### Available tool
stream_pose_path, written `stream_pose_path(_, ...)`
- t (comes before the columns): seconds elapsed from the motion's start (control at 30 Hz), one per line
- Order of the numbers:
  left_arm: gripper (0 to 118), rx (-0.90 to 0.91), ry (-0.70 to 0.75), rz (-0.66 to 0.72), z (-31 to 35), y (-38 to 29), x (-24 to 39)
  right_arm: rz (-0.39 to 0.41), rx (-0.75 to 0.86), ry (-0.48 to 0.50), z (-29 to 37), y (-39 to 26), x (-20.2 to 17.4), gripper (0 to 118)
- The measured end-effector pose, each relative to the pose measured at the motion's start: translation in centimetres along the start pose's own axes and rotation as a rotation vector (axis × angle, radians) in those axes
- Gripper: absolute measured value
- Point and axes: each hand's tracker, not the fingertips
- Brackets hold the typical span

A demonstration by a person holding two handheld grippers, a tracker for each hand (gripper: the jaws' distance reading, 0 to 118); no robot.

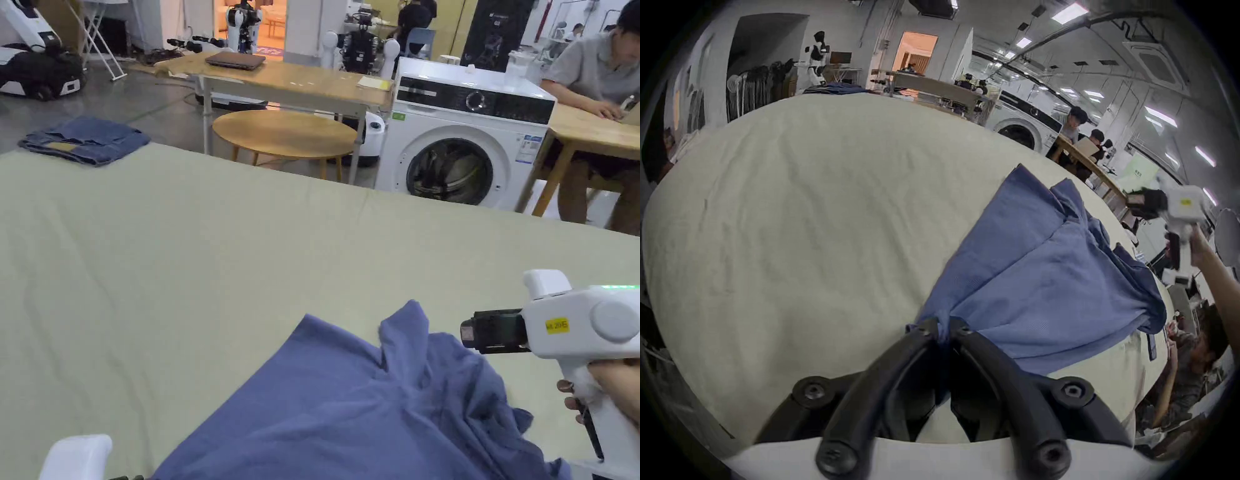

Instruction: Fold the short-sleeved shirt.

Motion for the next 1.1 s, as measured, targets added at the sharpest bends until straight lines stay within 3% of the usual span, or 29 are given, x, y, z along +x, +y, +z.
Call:
stream_pose_path(0.2, 0, -0.008, -0.009, 0.03, -0.2, 0.1, -0.2, -0.031, -0.2, -0.037, -6.9, 1.1, 0.8, 115)
stream_pose_path(0.33, 0, -0.008, -0.009, 0.035, -0.3, 0.1, -0.3, -0.021, -0.267, 0.02, -7.9, 0.1, 0.0, 110)
stream_pose_path(0.4, 0, -0.01, -0.007, 0.038, -0.4, 0.1, -0.3, -0.002, -0.271, 0.028, -7.3, -0.2, -0.8, 60)
stream_pose_path(0.43, 0, -0.01, -0.006, 0.037, -0.5, 0.2, -0.3, 0.038, -0.276, 0.013, -7.2, -0.4, -1.2, 27)
stream_pose_path(0.47, 0, -0.012, -0.006, 0.036, -0.5, 0.2, -0.2, 0.09, -0.269, -0.036, -6.9, -0.5, -1.7, 4)
stream_pose_path(0.53, 0, -0.011, -0.005, 0.031, -0.4, 0.2, -0.2, 0.12, -0.239, -0.067, -6.2, -0.1, -2.3, 3)
stream_pose_path(0.6, 0, -0.01, -0.006, 0.029, -0.4, 0.3, -0.2, 0.066, -0.207, -0.007, -5.0, 0.1, -2.3, 2)
stream_pose_path(0.7, 0, 0.01, -0.015, 0.046, 0.1, 0.8, -0.4, 0.036, -0.096, -0.01, -3.2, 1.3, -1.3, 2)
stream_pose_path(0.8, 0, 0.052, -0.047, 0.029, 1.2, 2.8, -0.2, 0.055, 0.02, 0.007, 0.6, 2.4, -1.6, 2)
stream_pose_path(1.1, 0, 0.241, -0.078, -0.211, 5.0, 17.4, 4.1, 0.023, 0.369, -0.076, 12.0, 6.9, -1.1, 2)
